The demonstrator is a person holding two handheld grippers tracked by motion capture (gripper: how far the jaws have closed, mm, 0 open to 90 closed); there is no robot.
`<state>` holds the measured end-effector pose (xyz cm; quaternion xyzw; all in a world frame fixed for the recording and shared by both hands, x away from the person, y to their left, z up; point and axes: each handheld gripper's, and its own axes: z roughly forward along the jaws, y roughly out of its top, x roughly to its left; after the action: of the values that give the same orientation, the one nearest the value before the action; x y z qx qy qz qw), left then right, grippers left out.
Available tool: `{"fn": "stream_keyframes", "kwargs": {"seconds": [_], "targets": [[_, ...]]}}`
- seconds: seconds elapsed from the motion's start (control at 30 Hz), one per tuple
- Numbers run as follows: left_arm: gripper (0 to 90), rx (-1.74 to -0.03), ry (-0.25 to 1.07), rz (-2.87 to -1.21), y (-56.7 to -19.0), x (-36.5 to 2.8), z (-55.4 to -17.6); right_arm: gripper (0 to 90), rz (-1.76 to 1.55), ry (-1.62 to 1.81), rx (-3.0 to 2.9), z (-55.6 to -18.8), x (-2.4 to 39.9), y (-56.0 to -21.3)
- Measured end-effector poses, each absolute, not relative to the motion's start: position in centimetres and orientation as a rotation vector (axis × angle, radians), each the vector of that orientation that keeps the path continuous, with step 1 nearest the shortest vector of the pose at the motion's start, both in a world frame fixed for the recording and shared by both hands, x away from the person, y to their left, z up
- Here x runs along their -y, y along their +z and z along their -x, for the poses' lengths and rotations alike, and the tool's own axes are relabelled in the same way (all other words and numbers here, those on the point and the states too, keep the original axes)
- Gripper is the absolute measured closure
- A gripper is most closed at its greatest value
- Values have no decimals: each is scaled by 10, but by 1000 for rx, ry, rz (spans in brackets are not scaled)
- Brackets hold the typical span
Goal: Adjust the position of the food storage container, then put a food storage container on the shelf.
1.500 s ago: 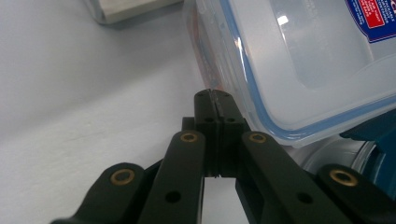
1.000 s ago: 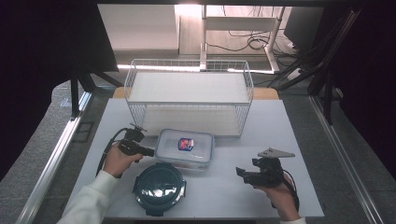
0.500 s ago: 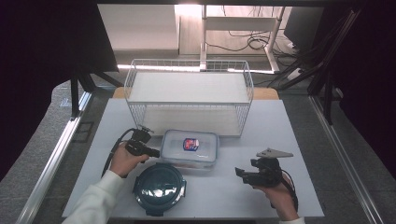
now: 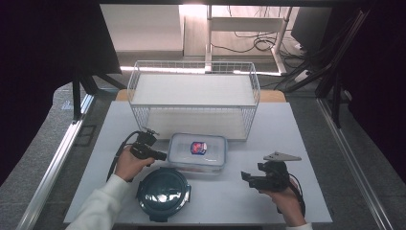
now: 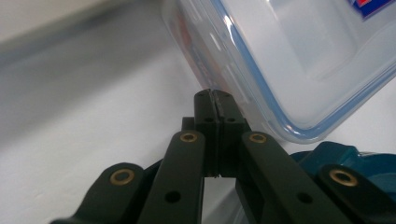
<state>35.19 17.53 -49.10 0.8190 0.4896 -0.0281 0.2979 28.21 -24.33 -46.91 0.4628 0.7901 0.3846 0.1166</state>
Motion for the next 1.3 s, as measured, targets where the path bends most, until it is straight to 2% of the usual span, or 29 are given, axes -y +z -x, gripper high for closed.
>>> {"fn": "stream_keyframes", "kwargs": {"seconds": [0.17, 0.2, 0.27, 0.3, 0.37, 0.43, 0.9, 1.03, 1.3], "targets": [[810, -1308, 14, -2063, -477, -192, -339, 191, -1357, 1147, -2305, -282, 243, -466], [644, -1306, 52, -2035, -472, -195, -332, 177, -1357, 1156, -2303, -283, 243, -465], [378, -1333, 95, -2030, -466, -197, -324, 167, -1368, 1168, -2302, -284, 242, -464], [296, -1330, 96, -2019, -464, -199, -319, 162, -1369, 1176, -2303, -284, 242, -464], [214, -1321, 93, -1997, -462, -201, -314, 154, -1376, 1202, -2301, -285, 241, -461], [168, -1308, 104, -1951, -458, -205, -305, 148, -1372, 1220, -2302, -285, 240, -459], [156, -1271, 102, -1900, -452, -214, -293, 99, -1389, 1300, -2334, -295, 230, -453], [121, -1276, 104, -1892, -451, -213, -294, 89, -1394, 1303, -2334, -296, 228, -454], [96, -1279, 1, -1874, -463, -209, -314, 89, -1431, 1358, -2340, -305, 225, -452]]}}
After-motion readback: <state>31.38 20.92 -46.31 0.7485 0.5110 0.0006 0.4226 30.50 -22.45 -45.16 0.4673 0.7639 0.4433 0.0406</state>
